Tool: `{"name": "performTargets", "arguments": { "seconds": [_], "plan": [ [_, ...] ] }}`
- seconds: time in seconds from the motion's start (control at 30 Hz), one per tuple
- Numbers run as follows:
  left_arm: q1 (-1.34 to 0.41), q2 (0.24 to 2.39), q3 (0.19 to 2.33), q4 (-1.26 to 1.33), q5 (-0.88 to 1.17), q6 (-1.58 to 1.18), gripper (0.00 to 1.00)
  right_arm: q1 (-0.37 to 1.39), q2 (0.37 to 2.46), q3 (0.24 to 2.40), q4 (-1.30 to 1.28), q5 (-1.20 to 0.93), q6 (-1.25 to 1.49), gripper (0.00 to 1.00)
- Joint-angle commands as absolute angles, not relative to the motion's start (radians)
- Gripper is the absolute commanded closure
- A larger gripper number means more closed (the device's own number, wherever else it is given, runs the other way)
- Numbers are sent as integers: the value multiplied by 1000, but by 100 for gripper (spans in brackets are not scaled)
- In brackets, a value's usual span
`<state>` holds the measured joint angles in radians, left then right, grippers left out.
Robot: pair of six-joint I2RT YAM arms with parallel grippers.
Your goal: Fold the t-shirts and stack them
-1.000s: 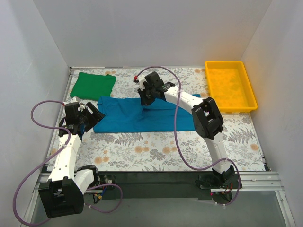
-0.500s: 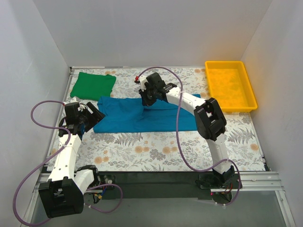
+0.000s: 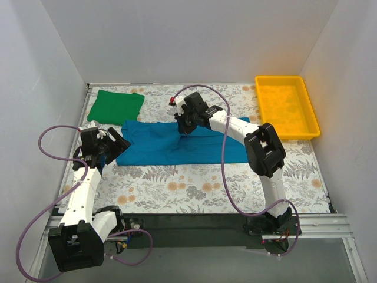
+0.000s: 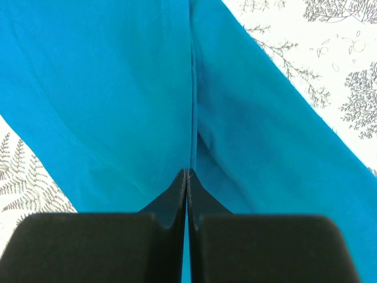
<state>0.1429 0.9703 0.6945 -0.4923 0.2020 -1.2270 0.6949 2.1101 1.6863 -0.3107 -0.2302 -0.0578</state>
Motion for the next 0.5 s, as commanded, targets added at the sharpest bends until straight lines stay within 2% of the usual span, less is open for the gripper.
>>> {"name": "performTargets", "arguments": {
  "seconds": [0.0, 0.47],
  "plan": [
    [150, 954, 680, -476, 201, -1215, 30, 690, 2039, 1660, -272, -219, -72, 99],
    [149, 963, 680, -472, 204, -1212, 30, 692, 2014, 1609, -253, -207, -77, 99]
  ]
}}
